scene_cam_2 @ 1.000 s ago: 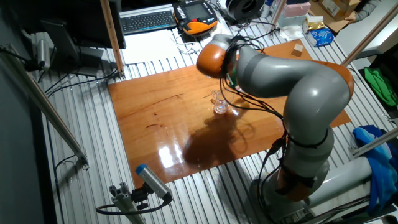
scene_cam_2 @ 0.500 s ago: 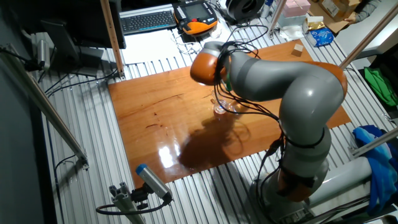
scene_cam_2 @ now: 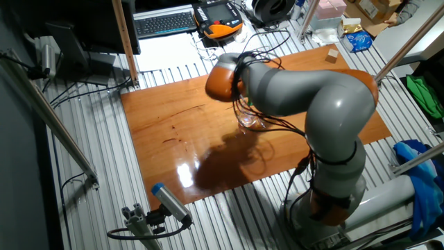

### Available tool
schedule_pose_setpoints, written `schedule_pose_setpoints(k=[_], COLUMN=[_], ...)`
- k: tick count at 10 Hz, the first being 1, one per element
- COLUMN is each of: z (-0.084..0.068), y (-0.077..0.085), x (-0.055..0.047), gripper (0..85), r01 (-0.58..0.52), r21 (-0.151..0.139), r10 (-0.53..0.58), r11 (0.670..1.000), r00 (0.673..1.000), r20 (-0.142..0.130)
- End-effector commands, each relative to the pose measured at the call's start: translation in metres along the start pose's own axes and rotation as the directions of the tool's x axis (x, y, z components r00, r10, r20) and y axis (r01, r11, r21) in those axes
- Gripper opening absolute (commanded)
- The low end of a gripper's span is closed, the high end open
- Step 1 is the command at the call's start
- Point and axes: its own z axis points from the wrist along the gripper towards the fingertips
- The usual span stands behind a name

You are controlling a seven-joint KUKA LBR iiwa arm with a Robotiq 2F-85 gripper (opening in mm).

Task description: Pour the water from one cup into another empty cup

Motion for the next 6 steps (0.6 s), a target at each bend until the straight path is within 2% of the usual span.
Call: schedule_pose_setpoints(k=[1, 6], z=[-0.0006, -0.0023], y=[0.0011, 0.0085], x=[0.0000, 0.0008], gripper=[0.0, 0.0], r01=[-0.002, -0.015], r21=[0.010, 0.084], r10=[0.002, 0.015], r11=[1.000, 0.996], r00=[1.000, 1.000], r20=[0.001, -0.002])
